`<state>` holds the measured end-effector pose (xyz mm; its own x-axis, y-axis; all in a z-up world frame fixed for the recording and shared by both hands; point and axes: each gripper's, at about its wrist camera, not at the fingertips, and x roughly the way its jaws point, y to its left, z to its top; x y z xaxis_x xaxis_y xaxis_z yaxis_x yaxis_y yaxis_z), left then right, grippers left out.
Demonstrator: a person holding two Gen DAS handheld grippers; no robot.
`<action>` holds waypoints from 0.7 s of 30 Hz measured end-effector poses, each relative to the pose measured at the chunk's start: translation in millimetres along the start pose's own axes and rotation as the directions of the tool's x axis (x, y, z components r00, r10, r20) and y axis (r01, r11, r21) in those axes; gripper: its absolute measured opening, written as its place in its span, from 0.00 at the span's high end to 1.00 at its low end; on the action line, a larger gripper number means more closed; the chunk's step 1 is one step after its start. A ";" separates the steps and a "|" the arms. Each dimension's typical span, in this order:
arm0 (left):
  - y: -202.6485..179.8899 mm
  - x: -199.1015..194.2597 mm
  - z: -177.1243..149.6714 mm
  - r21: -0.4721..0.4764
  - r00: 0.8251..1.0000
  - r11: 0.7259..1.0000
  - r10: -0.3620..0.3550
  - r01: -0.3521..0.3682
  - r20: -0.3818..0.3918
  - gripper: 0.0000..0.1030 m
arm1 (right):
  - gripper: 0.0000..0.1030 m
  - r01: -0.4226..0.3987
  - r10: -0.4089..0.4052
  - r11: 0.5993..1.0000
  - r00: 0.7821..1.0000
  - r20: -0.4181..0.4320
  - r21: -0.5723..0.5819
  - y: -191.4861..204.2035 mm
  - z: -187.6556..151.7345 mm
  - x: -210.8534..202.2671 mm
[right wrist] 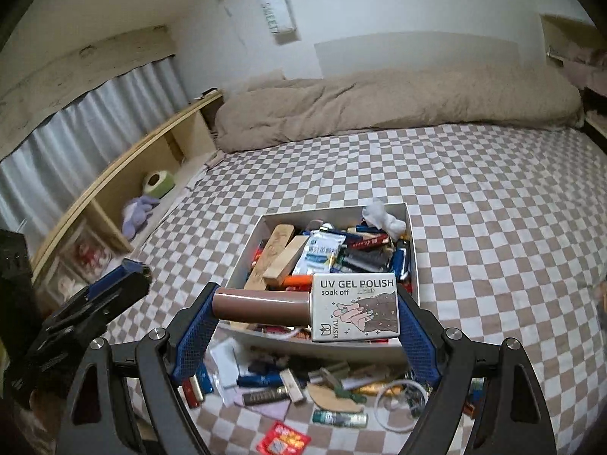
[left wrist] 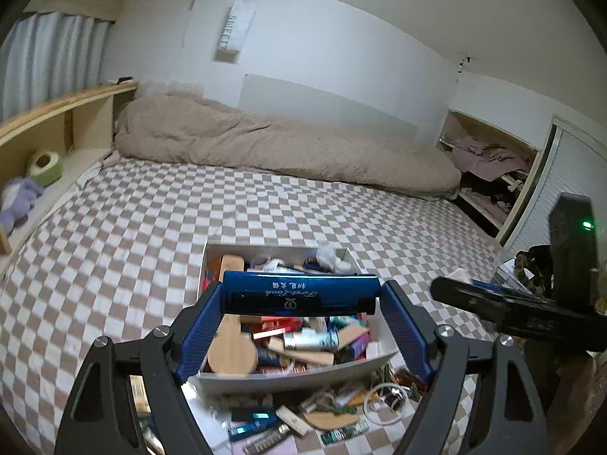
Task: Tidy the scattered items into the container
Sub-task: 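Carry the polish bottle and blue lighter up over the white box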
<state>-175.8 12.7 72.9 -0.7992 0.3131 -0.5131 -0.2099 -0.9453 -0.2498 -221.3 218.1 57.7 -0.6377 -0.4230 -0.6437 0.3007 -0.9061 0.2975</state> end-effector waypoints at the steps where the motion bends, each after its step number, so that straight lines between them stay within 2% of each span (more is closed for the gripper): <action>1: 1.7 4.2 4.7 0.006 1.000 1.000 -0.003 0.003 -0.001 0.20 | 0.16 0.003 -0.003 1.000 1.000 -0.006 0.010 -1.0 6.0 6.8; 4: 9.7 20.3 18.5 0.019 1.000 1.000 -0.013 0.013 -0.014 0.20 | 0.16 0.017 -0.016 0.999 0.999 -0.027 0.036 -2.6 22.6 30.9; 11: 27.1 62.9 31.1 0.021 0.997 0.999 -0.029 0.031 -0.071 0.20 | 0.16 0.077 -0.060 0.990 0.987 -0.148 0.115 -17.9 43.2 112.7; 17: 41.8 101.1 32.0 0.019 0.993 0.999 -0.035 0.038 -0.116 0.19 | 0.16 0.145 -0.105 0.979 0.960 -0.259 0.144 -45.4 39.0 180.9; 21: 54.8 130.5 34.6 -0.023 0.986 0.999 -0.036 0.033 -0.160 0.19 | 0.16 0.186 -0.131 0.971 0.939 -0.319 0.151 -64.0 31.5 211.5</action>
<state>-311.1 -1.5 20.7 -0.6909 0.3575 -0.6284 -0.2229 -0.9322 -0.2853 -397.8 186.5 -75.3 -0.4120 -0.2775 -0.8679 0.0660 -0.9591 0.2753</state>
